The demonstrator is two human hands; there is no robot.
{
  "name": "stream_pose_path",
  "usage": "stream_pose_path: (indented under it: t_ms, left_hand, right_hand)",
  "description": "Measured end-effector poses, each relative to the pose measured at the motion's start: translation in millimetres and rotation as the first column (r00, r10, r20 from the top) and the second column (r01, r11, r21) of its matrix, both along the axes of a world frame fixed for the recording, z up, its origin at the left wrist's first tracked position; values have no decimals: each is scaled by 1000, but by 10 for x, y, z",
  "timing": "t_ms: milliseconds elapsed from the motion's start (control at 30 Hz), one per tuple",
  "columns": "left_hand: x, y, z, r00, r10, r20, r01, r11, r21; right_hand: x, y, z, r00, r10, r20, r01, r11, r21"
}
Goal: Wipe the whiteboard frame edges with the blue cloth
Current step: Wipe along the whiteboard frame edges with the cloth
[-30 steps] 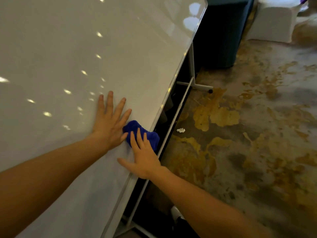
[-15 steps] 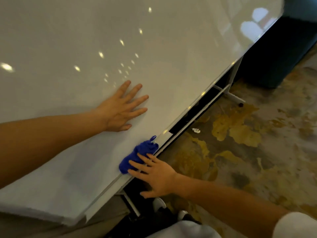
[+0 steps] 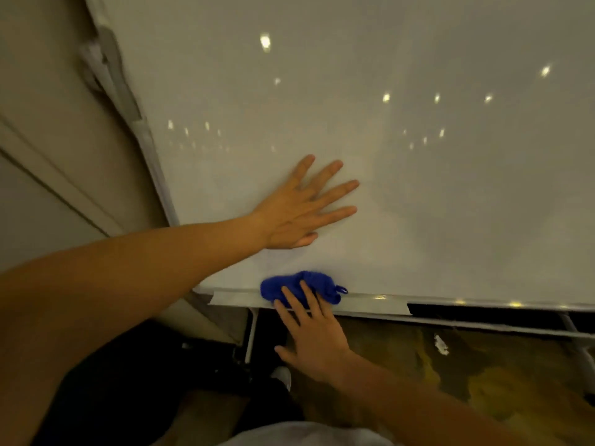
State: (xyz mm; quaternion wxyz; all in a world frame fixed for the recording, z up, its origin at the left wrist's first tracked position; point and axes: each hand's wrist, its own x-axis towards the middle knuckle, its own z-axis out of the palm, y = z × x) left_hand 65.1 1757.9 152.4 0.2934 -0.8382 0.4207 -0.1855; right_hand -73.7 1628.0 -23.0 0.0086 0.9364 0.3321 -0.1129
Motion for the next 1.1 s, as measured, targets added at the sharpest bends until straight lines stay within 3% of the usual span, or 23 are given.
stream_pose_path:
  t_ms: [200,367,467,700,833,900,1033,1100]
  left_hand:
    - [-432,337,-306,965,256,-51,-260,962,-87]
    - [-639,546,-366,909,411,-74,-417,900,-127]
    - [-777,748,-448,849,507,-145,-527,809,-259]
    - [-1175,1398,-976,669,616,-417,-739,485,-468]
    - [-1294,1664,-1170,656,565,-501,-752,438,-493]
    - [-1366,1706,-1226,621,533,-575,-772,292,-564]
    - [-1499,1602,-1466,506,380,-774,-775,-193,-602]
    - [-1512,1461,-1580,503,257,-825,-710,-422,-564]
  right_hand:
    - [36,-814,84,1000,10,10,-8,993,-121]
    - [101,-802,126,998,65,-17,-67,988,-140]
    - [94,-529,140,995,101,-14,-102,983,-149]
    - [193,291,205,951,305,43,-284,923,-260]
    - [331,682,364,892,446,71,-402,856,-324]
    - [441,861,503,829,555,73,-491,783,-381]
    - [712,1220,700,662,744,88,-615,607,-503]
    - [827,1380,738,578,811,89,-645,521,-558]
